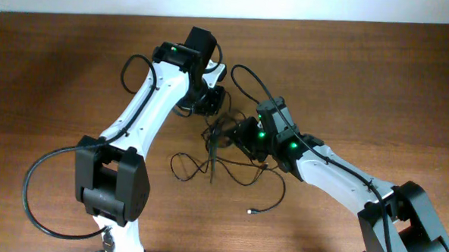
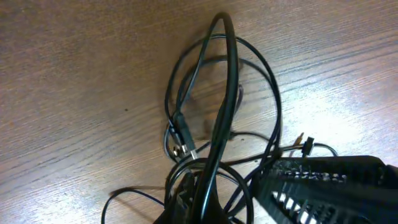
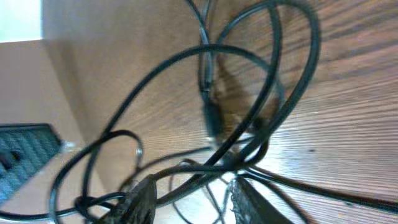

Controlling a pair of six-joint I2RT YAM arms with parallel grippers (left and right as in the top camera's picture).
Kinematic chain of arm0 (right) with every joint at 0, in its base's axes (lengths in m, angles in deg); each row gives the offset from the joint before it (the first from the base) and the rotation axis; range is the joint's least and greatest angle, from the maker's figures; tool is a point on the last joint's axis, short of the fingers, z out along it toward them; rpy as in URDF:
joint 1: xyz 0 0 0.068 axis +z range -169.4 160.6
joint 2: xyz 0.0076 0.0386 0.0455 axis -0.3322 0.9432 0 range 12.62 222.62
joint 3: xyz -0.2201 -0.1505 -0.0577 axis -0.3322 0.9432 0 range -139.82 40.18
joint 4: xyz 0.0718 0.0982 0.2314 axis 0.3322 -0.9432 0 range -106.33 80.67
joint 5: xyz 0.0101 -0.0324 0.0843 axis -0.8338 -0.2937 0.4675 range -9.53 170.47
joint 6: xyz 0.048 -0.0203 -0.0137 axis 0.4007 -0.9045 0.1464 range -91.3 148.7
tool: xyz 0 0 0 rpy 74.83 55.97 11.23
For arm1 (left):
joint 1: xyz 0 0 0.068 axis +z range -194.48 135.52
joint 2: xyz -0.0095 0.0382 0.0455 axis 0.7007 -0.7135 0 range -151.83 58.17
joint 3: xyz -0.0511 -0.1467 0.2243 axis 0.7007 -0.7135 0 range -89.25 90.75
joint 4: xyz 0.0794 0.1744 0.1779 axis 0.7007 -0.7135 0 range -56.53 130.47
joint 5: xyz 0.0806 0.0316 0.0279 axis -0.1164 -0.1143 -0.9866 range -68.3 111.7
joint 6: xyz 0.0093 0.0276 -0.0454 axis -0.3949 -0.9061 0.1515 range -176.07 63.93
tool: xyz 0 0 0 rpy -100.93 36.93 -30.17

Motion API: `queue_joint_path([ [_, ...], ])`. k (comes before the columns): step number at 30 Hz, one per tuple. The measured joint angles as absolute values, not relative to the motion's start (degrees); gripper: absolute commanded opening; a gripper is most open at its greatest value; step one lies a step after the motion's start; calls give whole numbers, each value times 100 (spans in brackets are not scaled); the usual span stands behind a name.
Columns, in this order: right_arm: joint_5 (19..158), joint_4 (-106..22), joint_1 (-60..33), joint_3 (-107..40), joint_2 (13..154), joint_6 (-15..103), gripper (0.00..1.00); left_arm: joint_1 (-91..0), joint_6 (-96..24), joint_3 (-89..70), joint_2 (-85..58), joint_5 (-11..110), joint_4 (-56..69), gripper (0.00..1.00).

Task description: Untangle cables

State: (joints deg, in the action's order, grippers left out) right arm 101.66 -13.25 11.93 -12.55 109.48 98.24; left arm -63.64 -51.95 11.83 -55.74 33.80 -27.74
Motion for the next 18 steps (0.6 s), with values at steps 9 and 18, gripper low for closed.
queue_joint_path([
  [9,9724,-2163,1193,-1264,10948,9052,4,-6364,-5195,1183,-5574,3387,-2734,0],
  [18,9606,-4069,131,-1286,10865,7363,8,-6370,-6530,1187,-5574,5070,-2590,99],
])
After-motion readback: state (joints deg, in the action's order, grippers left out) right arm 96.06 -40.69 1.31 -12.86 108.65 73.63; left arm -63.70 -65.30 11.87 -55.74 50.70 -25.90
